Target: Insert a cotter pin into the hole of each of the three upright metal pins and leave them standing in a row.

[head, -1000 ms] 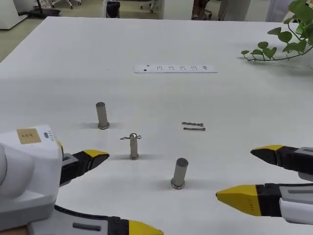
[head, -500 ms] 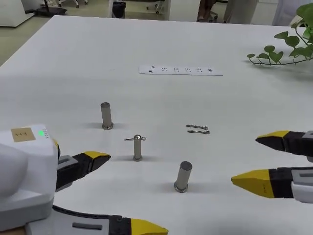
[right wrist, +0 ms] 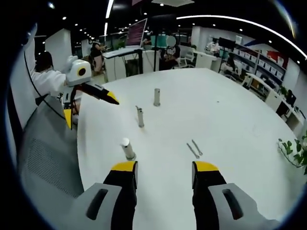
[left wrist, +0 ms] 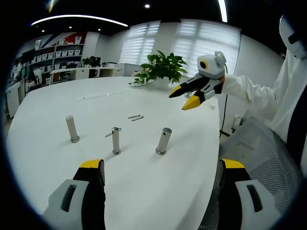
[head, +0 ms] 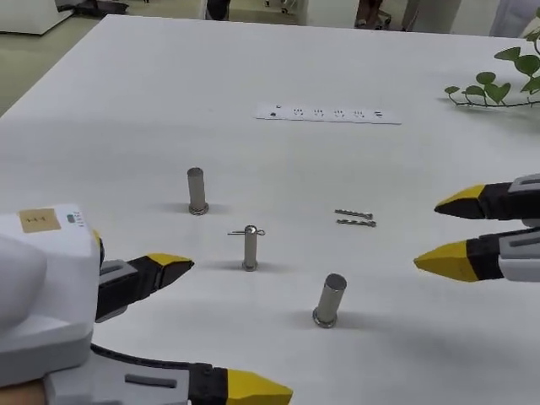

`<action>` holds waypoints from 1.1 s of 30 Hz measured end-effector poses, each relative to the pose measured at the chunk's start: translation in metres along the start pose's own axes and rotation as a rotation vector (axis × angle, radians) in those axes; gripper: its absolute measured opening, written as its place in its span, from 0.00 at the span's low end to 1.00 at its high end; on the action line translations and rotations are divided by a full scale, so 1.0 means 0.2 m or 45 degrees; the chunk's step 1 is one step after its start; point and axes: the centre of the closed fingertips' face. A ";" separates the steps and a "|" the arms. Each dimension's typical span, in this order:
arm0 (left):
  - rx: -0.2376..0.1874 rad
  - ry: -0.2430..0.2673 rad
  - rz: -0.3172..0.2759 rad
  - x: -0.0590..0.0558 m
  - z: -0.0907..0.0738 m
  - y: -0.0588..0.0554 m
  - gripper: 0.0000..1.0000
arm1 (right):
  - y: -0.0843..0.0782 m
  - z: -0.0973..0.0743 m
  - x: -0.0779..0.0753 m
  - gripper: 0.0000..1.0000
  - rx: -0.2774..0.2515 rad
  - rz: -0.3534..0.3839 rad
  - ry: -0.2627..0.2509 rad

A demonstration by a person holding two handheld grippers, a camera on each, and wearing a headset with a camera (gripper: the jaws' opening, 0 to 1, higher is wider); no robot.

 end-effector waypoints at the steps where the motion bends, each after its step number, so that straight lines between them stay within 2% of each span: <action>1: 0.004 -0.001 0.001 0.00 0.00 0.00 0.99 | 0.00 0.01 -0.01 0.41 0.005 -0.012 0.005; 9: 0.036 -0.005 0.007 0.00 0.01 -0.03 0.97 | 0.02 0.14 -0.07 0.35 0.046 -0.117 0.074; 14: 0.048 -0.005 0.007 -0.01 0.01 -0.04 0.97 | 0.00 0.23 -0.09 0.29 0.093 -0.193 0.104; 17: 0.042 -0.003 0.002 -0.01 0.01 -0.04 0.96 | -0.01 0.28 -0.10 0.25 0.116 -0.207 0.120; 21: 0.036 0.000 -0.009 -0.01 0.01 -0.04 0.96 | -0.02 0.35 -0.12 0.14 0.131 -0.224 0.137; 27: 0.074 0.002 0.001 0.00 0.01 -0.07 0.94 | -0.06 0.43 -0.12 0.12 0.187 -0.239 0.172; 33: 0.071 -0.019 -0.002 -0.02 0.02 -0.06 0.94 | -0.11 0.50 -0.14 0.07 0.244 -0.278 0.171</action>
Point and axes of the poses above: the centre of the closed fingertips' face, and the gripper's own axes: z roughly forward along the fingers, x roughly to its left, y roughly out of its top, and after that the axes turned 15 degrees about -y, right-handed
